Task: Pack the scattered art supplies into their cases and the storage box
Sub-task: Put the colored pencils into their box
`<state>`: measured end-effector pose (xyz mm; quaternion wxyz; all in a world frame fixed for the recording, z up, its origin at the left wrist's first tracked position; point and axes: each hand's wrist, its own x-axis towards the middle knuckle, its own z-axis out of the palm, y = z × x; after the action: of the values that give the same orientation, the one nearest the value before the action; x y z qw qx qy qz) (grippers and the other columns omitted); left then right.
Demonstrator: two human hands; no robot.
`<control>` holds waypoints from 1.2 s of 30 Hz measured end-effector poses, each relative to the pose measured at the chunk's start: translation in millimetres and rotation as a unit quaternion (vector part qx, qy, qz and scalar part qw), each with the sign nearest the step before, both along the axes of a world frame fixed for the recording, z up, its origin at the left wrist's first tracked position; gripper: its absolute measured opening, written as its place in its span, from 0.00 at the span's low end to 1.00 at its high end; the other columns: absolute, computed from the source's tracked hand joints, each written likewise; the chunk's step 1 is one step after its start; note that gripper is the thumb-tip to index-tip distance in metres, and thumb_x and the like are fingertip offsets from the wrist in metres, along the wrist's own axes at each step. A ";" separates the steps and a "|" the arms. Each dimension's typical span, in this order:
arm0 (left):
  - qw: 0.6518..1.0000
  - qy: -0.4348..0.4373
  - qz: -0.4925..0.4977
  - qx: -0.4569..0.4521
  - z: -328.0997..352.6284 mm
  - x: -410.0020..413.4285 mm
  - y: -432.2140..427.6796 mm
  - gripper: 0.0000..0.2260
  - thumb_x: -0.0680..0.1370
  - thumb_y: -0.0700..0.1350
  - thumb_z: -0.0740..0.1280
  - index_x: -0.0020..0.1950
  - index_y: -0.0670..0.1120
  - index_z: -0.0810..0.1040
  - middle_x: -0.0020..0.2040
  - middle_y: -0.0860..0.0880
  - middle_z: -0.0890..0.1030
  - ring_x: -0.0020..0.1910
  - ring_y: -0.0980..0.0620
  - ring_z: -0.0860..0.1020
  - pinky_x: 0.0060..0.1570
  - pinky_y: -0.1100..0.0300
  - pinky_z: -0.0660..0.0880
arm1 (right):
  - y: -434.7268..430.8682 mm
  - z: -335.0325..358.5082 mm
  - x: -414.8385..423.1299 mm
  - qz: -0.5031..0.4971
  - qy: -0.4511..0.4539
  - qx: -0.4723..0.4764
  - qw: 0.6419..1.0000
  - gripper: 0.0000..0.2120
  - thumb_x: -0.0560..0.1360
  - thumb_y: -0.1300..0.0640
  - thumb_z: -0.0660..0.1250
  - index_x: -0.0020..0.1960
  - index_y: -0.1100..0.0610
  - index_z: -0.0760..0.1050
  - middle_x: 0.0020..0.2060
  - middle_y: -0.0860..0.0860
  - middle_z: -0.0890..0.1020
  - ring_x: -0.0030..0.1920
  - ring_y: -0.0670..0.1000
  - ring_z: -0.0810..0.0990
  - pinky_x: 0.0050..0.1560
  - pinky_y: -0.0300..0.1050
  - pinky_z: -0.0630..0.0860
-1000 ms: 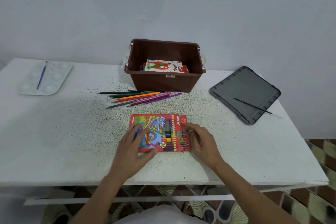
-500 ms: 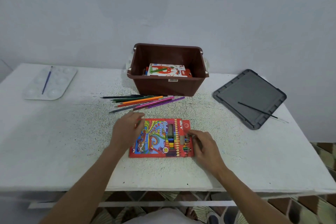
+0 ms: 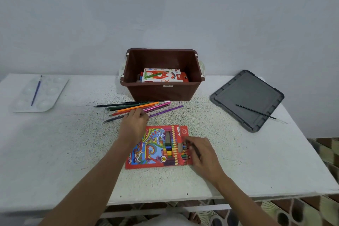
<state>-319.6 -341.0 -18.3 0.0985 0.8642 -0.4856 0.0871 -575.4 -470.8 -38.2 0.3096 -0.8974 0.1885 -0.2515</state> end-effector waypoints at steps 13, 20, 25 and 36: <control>0.998 0.048 0.030 -0.038 3.6 5.2 3.7 0.06 0.79 0.45 0.66 0.53 0.47 0.81 0.50 0.48 0.81 0.49 0.46 0.79 0.49 0.50 0.73 | 1.9 7.5 -0.1 -0.006 0.034 0.031 0.999 0.15 0.80 0.57 0.60 0.66 0.49 0.74 0.53 0.39 0.79 0.53 0.42 0.72 0.50 0.34 0.68; 0.976 0.153 0.015 -0.153 14.4 -25.1 20.3 0.05 0.79 0.44 0.67 0.54 0.50 0.77 0.47 0.55 0.76 0.45 0.56 0.76 0.50 0.53 0.75 | 3.8 31.4 23.8 -0.066 -0.003 0.133 0.989 0.10 0.78 0.51 0.63 0.54 0.51 0.80 0.46 0.40 0.80 0.49 0.41 0.78 0.49 0.41 0.75; 0.959 0.229 -0.009 -0.167 21.5 -58.2 21.6 0.05 0.80 0.48 0.66 0.55 0.53 0.77 0.48 0.59 0.75 0.47 0.58 0.75 0.54 0.57 0.72 | 17.3 56.6 48.0 -0.066 -0.036 0.216 0.973 0.05 0.78 0.55 0.68 0.53 0.49 0.81 0.46 0.44 0.82 0.49 0.41 0.79 0.47 0.32 0.73; 0.947 0.265 -0.022 -0.183 26.1 -76.2 21.1 0.11 0.80 0.54 0.64 0.60 0.52 0.77 0.53 0.59 0.74 0.52 0.60 0.73 0.54 0.64 0.67 | 11.8 75.1 56.1 -0.063 -0.076 0.327 0.940 0.06 0.82 0.58 0.62 0.50 0.52 0.77 0.43 0.49 0.84 0.44 0.46 0.82 0.45 0.38 0.78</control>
<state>-395.8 -319.9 7.7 0.3815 0.8127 -0.4363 -0.0598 -519.3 -458.9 37.0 0.5833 -0.7112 0.2922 -0.2618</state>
